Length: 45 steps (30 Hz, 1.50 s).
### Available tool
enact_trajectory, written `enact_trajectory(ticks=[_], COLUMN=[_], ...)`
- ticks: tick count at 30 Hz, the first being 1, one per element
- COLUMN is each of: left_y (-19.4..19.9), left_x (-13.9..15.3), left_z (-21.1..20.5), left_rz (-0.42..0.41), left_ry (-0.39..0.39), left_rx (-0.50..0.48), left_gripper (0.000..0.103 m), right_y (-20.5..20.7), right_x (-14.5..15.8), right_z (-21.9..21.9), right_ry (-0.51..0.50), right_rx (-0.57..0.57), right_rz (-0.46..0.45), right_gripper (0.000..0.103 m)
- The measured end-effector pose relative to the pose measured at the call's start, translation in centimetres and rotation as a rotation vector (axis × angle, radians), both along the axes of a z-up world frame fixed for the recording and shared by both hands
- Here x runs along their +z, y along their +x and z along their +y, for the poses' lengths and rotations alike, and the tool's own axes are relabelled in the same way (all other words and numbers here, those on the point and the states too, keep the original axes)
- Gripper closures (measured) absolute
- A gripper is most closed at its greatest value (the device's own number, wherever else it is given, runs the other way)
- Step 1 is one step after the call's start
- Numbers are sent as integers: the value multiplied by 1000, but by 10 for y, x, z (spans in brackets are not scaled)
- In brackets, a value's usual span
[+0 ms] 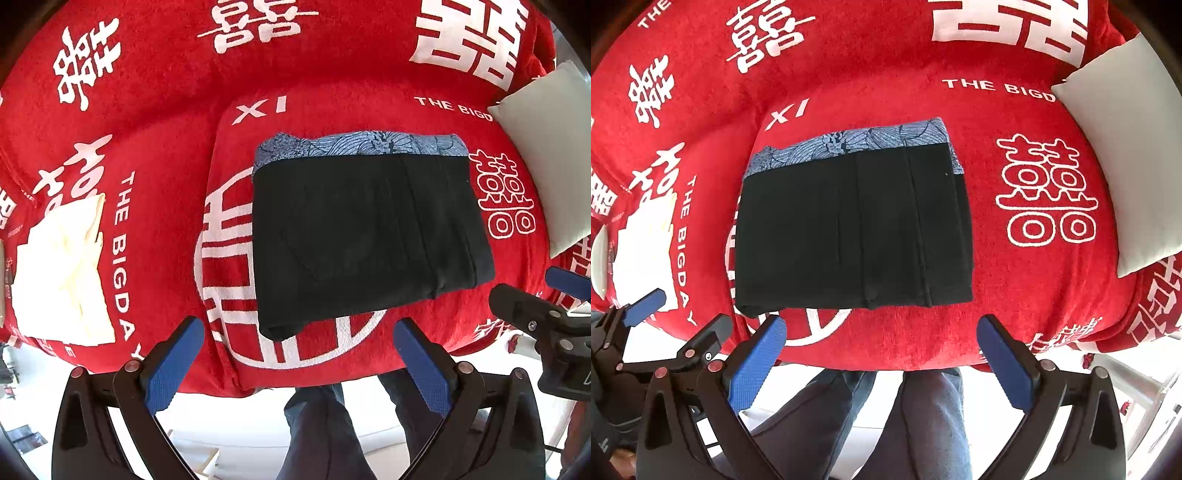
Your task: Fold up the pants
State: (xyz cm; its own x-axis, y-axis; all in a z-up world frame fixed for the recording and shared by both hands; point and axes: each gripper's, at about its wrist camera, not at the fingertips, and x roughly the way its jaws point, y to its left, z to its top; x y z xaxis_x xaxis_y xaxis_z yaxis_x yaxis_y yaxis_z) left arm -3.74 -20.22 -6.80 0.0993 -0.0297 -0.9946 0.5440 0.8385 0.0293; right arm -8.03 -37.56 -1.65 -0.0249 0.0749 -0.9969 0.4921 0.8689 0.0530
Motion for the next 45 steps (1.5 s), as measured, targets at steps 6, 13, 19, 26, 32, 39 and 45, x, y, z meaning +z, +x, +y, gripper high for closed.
enact_trajectory(ticks=[6,13,19,26,32,39,45], left_y=[1,1,-3,-5,-6,-6,-7], left_x=[2,4,4,5,5,6,6], left_z=[0,-1,-3,-5,-5,-5,-5], left_rz=[-6,-11,-17,-21,-24,-28,-30], left_ry=[4,12,24,23,26,27,27], left_rx=[6,3,-19,-25,-25,-29,-35], left_gripper=[0,0,0,0,0,0,0], right_y=[1,1,1,1,0,2,3], right_x=[-1,-1,1,2,2,3,3], right_z=[0,-1,0,-1,-1,1,1], right_ry=[-2,-7,-9,-17,-19,-21,-21], right_rx=[0,3,6,10,13,14,13], right_rz=[6,8,13,11,9,8,8], right_gripper=[0,0,0,0,0,0,0])
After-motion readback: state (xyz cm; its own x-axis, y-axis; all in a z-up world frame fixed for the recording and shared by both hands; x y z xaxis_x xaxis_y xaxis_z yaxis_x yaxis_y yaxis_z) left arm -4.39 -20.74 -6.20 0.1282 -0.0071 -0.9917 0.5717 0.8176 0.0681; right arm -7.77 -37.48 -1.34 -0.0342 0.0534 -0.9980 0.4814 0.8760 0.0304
